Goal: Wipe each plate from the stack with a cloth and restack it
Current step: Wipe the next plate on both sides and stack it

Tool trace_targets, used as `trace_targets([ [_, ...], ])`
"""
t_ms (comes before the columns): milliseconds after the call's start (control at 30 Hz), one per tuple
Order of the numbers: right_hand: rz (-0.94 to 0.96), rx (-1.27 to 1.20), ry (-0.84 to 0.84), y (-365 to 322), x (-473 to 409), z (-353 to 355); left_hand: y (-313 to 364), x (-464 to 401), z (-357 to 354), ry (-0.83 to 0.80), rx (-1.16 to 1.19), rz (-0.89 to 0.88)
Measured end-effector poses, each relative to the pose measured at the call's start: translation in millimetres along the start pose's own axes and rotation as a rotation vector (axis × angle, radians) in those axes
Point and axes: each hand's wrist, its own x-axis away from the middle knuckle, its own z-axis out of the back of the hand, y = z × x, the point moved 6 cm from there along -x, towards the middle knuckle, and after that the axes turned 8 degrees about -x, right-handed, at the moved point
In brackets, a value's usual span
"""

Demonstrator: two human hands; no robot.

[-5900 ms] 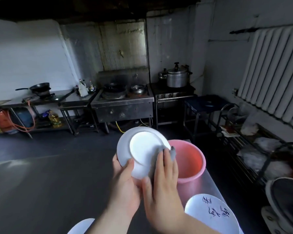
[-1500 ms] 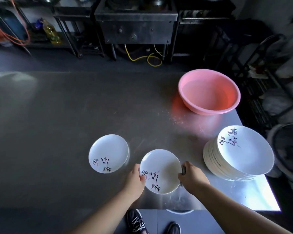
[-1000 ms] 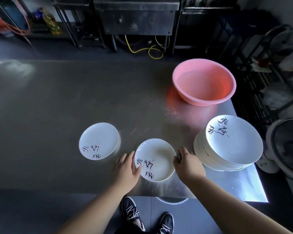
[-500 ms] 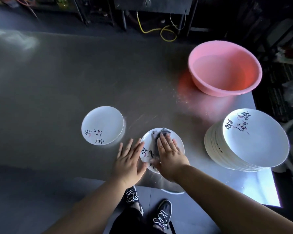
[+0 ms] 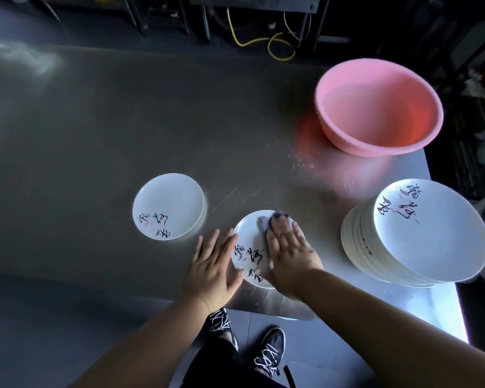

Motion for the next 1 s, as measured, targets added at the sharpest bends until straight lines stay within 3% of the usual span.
trace_targets([
  [100,0.028,-0.118,0.048,-4.8,6.6,-3.5,-1.0,0.3,0.3,0.011,0.012,0.007],
  [267,0.317,-0.069,-0.004,-14.6,51.5,-33.2,-0.6,-0.5,1.4,0.02,0.02,0.006],
  [333,0.269,-0.01,0.068,-2.2,37.5,-22.5,-0.5,-1.1,1.9,0.019,0.015,0.007],
  [467,-0.004,-0.055,0.048,15.8,12.9,-7.3,-0.1,0.3,1.5,0.006,-0.001,0.003],
  [700,0.169,-0.093,0.092,8.1,72.7,-32.8,0.3,0.7,2.3,0.043,0.013,-0.012],
  [833,0.04,-0.151,0.142,51.1,31.7,-5.6,0.3,-0.1,3.6,0.056,0.023,-0.013],
  [1000,0.28,-0.02,0.066,37.2,-33.2,28.1,0.4,-1.1,0.9,0.066,0.046,-0.013],
])
